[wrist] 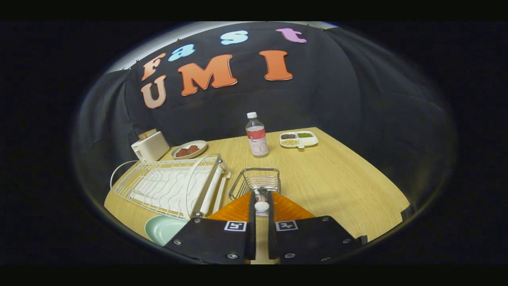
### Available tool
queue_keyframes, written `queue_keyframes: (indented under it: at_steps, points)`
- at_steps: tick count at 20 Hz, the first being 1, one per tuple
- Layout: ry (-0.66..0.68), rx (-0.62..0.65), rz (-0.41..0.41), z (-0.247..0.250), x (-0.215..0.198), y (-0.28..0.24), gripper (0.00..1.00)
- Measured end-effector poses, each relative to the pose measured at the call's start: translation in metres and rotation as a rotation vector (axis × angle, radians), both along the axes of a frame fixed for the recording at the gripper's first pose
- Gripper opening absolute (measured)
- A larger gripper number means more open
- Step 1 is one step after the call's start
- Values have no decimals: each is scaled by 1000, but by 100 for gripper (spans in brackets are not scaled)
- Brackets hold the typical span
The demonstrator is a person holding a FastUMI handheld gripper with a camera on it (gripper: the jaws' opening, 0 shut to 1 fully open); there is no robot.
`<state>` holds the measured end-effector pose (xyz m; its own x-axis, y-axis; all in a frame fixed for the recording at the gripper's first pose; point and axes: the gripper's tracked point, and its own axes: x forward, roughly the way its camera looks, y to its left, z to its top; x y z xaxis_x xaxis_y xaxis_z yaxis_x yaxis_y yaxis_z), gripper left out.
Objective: Take the plate from the dish rack, then take the spoon from the basket and place it into the plate.
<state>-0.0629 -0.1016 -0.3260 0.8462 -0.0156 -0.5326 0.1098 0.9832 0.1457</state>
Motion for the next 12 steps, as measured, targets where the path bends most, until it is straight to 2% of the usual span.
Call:
queue_keyframes:
  at_steps: [5, 12]
  points:
    - [23, -32, -1, 18, 0, -3, 12]
    - [-47, -41, -20, 65, 1, -11, 12]
